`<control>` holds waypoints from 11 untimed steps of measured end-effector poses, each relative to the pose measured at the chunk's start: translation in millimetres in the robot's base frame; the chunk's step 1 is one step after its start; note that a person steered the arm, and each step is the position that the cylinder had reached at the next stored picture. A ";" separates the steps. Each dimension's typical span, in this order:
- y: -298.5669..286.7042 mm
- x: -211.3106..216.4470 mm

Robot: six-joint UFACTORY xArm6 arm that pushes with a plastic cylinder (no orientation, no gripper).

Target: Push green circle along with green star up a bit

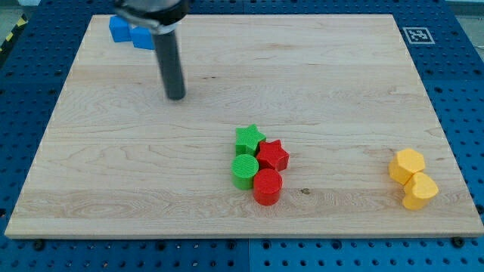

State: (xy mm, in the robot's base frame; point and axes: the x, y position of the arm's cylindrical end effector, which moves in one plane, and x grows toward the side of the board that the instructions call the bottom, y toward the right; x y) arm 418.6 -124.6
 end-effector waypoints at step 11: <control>135.2 117.9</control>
